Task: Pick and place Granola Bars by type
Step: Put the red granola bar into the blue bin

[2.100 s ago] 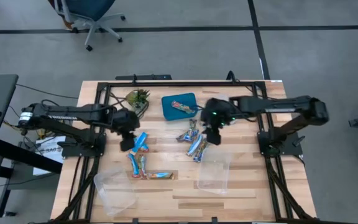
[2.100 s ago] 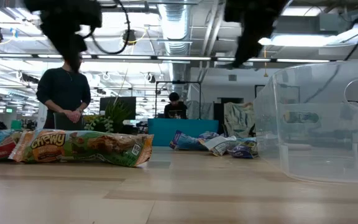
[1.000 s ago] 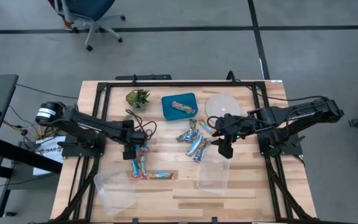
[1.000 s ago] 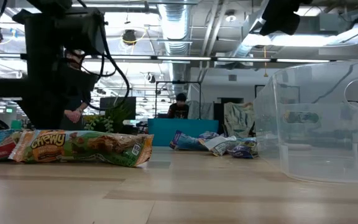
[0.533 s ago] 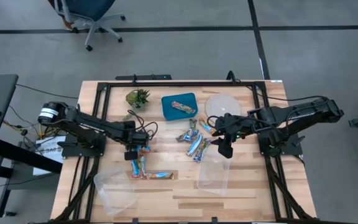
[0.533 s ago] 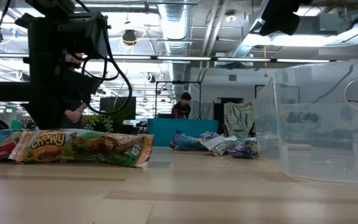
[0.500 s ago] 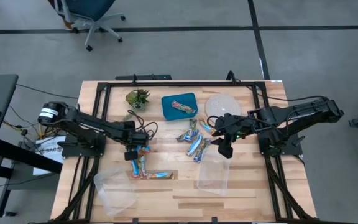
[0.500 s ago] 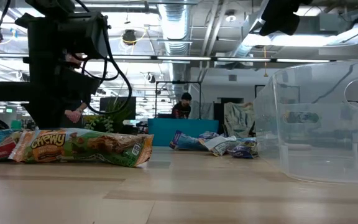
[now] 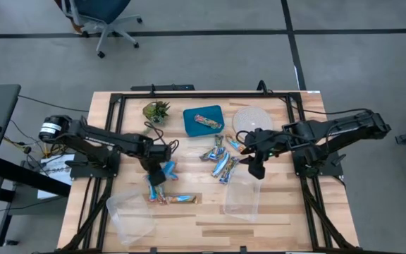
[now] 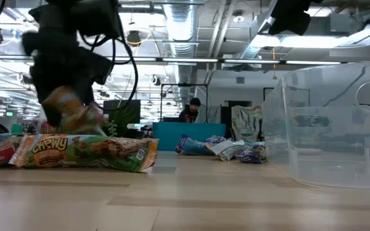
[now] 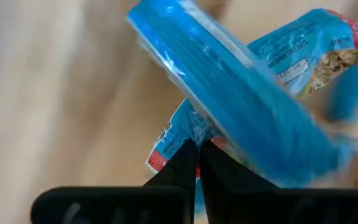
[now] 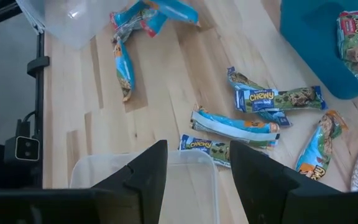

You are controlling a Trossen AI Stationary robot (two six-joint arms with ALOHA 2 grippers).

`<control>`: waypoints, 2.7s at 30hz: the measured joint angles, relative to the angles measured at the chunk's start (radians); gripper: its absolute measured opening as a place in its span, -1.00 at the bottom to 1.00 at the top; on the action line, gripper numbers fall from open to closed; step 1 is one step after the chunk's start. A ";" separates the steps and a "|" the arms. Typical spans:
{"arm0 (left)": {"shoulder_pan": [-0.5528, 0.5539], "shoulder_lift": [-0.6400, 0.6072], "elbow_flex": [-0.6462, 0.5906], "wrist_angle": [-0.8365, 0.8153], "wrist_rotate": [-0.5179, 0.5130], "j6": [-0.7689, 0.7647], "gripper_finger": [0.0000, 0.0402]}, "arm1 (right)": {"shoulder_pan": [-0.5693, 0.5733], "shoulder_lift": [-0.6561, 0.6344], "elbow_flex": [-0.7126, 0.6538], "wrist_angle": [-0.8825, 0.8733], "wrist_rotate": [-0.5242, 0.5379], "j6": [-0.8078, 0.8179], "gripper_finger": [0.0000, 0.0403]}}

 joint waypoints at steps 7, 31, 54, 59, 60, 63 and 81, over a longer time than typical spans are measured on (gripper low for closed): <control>0.065 -0.001 0.046 0.064 0.290 -0.161 -1.00 | 0.000 -0.017 0.000 0.028 -0.020 -0.001 -0.18; 0.268 -0.050 0.094 0.774 -0.266 -0.202 -1.00 | -0.155 -0.022 0.000 0.285 0.212 -0.098 -0.18; 0.462 0.273 0.394 0.445 -0.216 0.091 -0.63 | -0.394 -0.005 0.000 0.257 0.233 -0.109 -0.18; 0.478 0.266 0.394 0.414 -0.178 0.092 -0.42 | -0.393 -0.005 0.000 0.241 0.190 -0.130 -0.18; 0.477 0.258 0.394 0.412 -0.155 0.117 -0.41 | -0.393 -0.005 0.000 0.241 0.172 -0.138 -0.18; 0.457 0.214 0.394 0.413 -0.075 0.182 -0.40 | -0.385 -0.005 0.000 0.240 0.124 -0.150 -0.18; -0.043 -0.049 0.394 -0.080 -0.134 -0.457 -0.40 | -0.214 -0.005 0.000 0.006 0.081 -0.080 -0.18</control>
